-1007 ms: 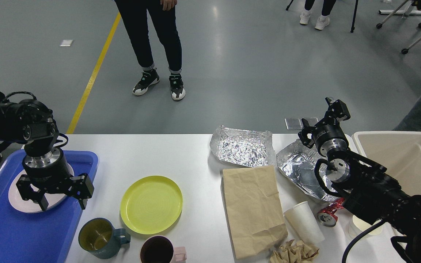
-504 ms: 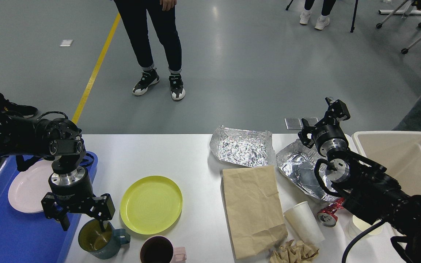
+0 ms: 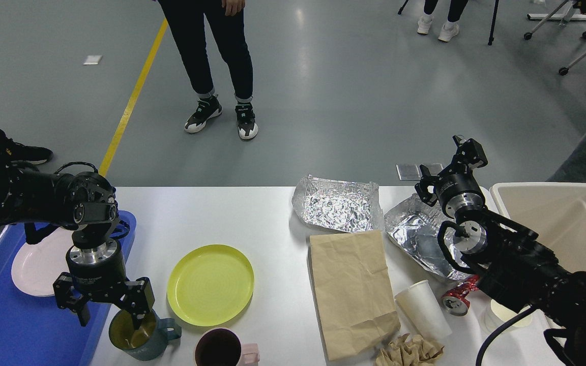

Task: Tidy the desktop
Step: 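Lower the left gripper onto the teal mug and grasp it, then lift the teal mug and set it on the blue tray, then open the left gripper and raise it away from the tray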

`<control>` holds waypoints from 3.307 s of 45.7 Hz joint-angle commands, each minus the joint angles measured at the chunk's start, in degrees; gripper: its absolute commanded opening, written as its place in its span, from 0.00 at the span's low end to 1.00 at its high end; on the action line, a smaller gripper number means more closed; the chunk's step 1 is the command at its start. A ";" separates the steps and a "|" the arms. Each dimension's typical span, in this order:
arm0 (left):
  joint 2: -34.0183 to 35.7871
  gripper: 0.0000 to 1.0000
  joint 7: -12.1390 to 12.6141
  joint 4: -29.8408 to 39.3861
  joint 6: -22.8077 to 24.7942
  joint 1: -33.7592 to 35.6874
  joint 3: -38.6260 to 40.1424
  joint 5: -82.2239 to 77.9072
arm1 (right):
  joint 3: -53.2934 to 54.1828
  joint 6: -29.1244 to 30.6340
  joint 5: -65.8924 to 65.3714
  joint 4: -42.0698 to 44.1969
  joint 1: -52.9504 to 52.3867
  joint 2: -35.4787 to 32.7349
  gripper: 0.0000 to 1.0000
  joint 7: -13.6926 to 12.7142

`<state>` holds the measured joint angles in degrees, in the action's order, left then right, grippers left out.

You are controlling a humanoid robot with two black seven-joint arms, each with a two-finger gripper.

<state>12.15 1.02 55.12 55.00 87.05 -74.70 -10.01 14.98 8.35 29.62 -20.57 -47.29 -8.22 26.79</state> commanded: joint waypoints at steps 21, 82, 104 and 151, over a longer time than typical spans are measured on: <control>-3.35 0.79 1.79 -7.57 0.00 -5.14 1.66 0.16 | -0.04 0.00 0.00 0.00 0.00 -0.04 1.00 -0.07; -3.36 0.00 1.62 7.72 0.00 6.72 1.49 0.87 | -0.04 0.00 0.00 0.00 0.00 0.05 1.00 0.01; 20.80 0.00 4.86 3.51 0.00 6.29 -1.50 -0.10 | 0.05 0.00 0.00 0.00 0.00 -0.04 1.00 0.01; 29.08 0.03 5.75 -21.19 0.00 -18.50 8.78 0.16 | 0.05 0.00 0.00 0.00 0.00 -0.04 1.00 0.01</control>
<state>41.02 6.77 34.80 55.00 69.01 -66.14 -9.76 14.99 8.35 29.62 -20.57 -47.29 -8.25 26.80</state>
